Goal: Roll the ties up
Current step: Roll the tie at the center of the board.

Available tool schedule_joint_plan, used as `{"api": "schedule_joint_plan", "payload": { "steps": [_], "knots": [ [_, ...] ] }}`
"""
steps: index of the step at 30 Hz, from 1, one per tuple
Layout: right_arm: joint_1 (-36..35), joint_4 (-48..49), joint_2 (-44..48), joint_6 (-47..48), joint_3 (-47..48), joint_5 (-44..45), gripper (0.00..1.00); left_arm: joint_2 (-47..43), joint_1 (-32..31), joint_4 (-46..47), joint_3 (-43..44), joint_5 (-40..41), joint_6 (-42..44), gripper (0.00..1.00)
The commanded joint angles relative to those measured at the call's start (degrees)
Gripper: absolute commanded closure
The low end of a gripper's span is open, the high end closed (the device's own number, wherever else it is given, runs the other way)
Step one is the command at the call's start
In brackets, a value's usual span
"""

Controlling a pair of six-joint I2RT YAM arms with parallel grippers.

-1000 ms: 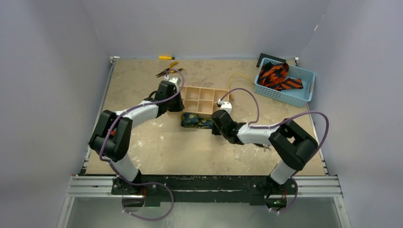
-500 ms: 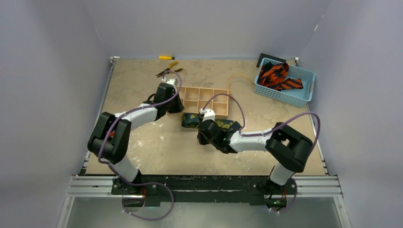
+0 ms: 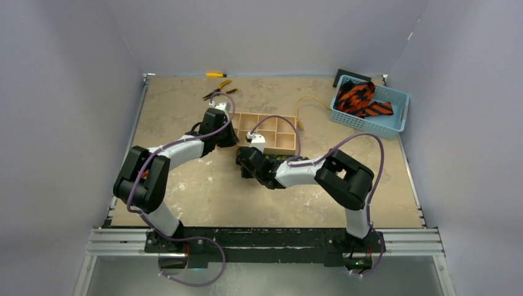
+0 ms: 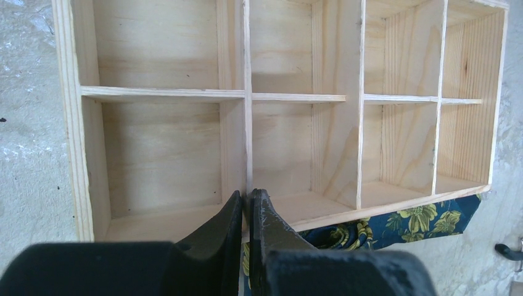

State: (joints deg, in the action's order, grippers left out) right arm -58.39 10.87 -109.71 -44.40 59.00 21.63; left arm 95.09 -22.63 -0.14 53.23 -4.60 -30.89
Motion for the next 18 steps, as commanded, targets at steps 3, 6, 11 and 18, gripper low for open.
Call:
{"api": "schedule_joint_plan", "payload": {
  "steps": [3, 6, 11, 18],
  "knots": [
    [0.52, -4.28, -3.21, -4.23, 5.59, 4.39, 0.90, -0.62, -0.39, -4.25, -2.13, -0.74, -0.10, 1.00],
    [1.57, -5.33, -4.49, -4.59, 7.57, 4.84, 0.90, -0.61, -0.48, -4.30, -2.42, -0.84, 0.12, 1.00],
    [3.40, -6.77, -5.44, -4.94, 9.64, 5.84, 0.90, -0.40, -0.48, -4.43, -2.34, -1.17, 0.56, 1.00],
    [3.59, -3.96, -3.22, -1.68, 9.54, 4.63, 0.89, -0.69, -0.57, -4.64, -2.18, -0.89, 0.53, 1.00]
  ]
}}
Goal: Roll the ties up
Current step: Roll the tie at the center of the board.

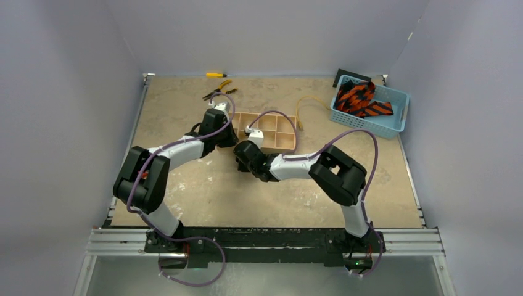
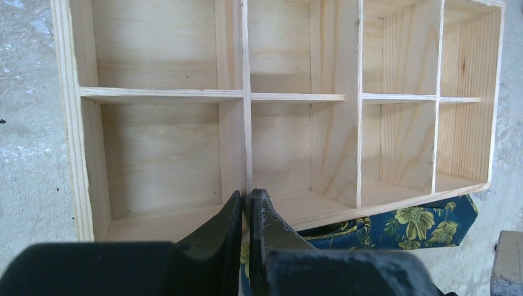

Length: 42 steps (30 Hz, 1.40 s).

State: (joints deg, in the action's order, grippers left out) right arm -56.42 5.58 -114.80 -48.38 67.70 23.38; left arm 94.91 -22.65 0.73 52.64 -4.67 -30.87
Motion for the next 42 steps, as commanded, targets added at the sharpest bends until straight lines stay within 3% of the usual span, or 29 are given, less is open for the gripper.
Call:
{"api": "schedule_joint_plan", "payload": {
  "steps": [1, 7, 10, 16, 21, 26, 30, 35, 42],
  "knots": [
    [1.32, 2.51, 2.96, 3.60, -0.29, 1.35, 0.87, -0.85, -0.55, -5.67, -1.49, -0.67, 0.47, 1.00],
    [-0.54, 4.25, 12.09, 9.01, -7.12, -7.89, 0.72, -3.45, -0.55, -8.06, 0.63, 1.56, 0.21, 1.00],
    [-0.87, 2.41, 17.43, 10.71, -9.70, -10.21, 0.66, -4.78, -0.55, -9.71, 2.54, 2.25, 0.28, 0.94],
    [-0.53, -2.61, 26.25, 11.14, -11.51, -13.27, 0.59, -7.96, -0.46, -14.74, 7.42, 3.78, 1.02, 0.66],
    [2.15, -3.42, 25.81, 10.73, -10.21, -14.00, 0.58, -14.17, -0.37, -16.33, 6.99, 4.49, 0.69, 0.46],
    [7.59, 0.11, 24.20, 7.22, -9.99, -19.30, 0.64, -22.49, -0.31, -13.16, -0.34, 2.39, -1.28, 0.39],
    [8.43, -0.17, 21.83, 7.80, -6.28, -21.75, 0.65, -28.31, 0.58, -7.47, -8.61, -1.34, -5.57, 0.18],
    [8.44, -1.54, 19.93, 8.04, -4.52, -22.63, 0.68, -28.85, 2.96, -4.18, -12.48, -9.90, -6.65, 0.15],
    [8.97, -1.11, 18.00, 7.83, -6.36, -21.66, 0.70, -25.17, 3.01, 1.57, -15.83, -14.63, -8.19, 0.20]
  ]
}}
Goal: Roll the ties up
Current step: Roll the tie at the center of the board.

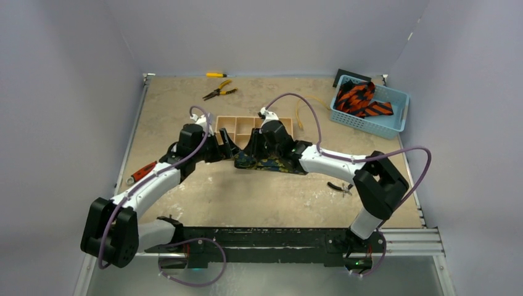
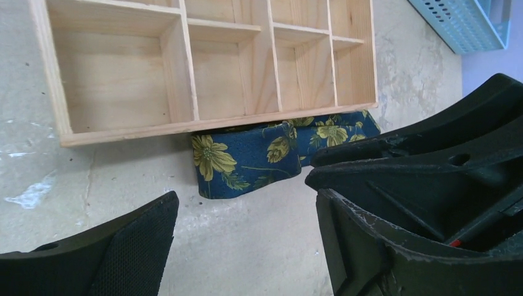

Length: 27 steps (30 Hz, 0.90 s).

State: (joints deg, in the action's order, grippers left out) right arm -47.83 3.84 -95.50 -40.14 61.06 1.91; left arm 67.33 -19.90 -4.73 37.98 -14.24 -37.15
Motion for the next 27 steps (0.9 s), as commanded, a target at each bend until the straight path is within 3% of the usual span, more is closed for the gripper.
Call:
{"api": "schedule_joint_plan", "payload": {
  "steps": [1, 27],
  "knots": [
    [0.59, 0.71, -1.61, -0.64, 0.03, 0.17, 0.71, 3.35, 0.32, 7.72, -1.28, -5.54, -2.21, 0.21],
    [4.94, 5.58, -2.25, -2.29, -11.43, 1.47, 0.74, 13.76, 0.39, 9.95, 0.91, -7.46, -0.31, 0.22]
  ]
}}
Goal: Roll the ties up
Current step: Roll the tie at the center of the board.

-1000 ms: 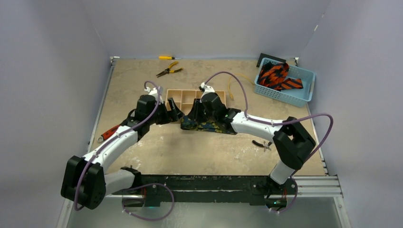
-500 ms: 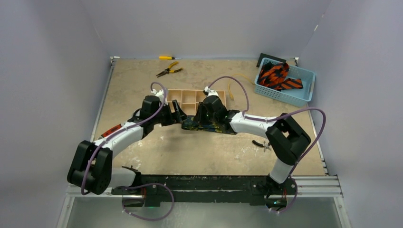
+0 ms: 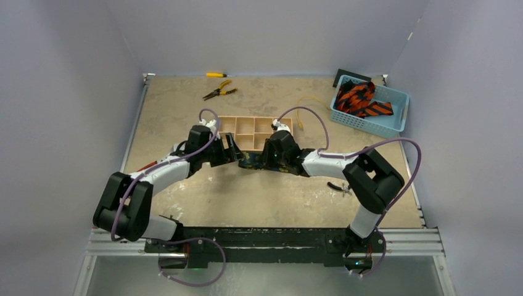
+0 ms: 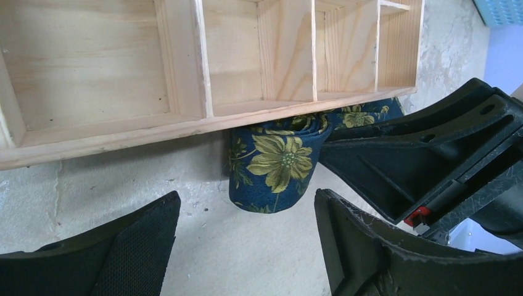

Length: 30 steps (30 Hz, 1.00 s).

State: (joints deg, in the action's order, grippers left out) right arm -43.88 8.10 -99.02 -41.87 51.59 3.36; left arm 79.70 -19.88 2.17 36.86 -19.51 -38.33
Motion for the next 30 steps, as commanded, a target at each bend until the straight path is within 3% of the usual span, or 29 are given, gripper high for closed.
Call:
{"api": "schedule_joint_plan", "payload": {
  "steps": [1, 13, 30],
  "knots": [
    [1.17, 1.51, 1.27, -0.57, -2.05, -0.13, 0.74, 1.82, 0.37, 3.56, 2.21, -2.99, 0.88, 0.22],
    [2.47, 0.78, 1.80, -0.30, 0.25, -3.12, 0.73, 5.23, -0.61, 7.96, 3.97, -4.49, 2.64, 0.21],
    [4.02, 2.60, -0.48, -1.11, -0.35, -5.97, 0.73, 10.83, -3.95, 6.65, 5.76, 0.51, -1.51, 0.34]
  ]
}}
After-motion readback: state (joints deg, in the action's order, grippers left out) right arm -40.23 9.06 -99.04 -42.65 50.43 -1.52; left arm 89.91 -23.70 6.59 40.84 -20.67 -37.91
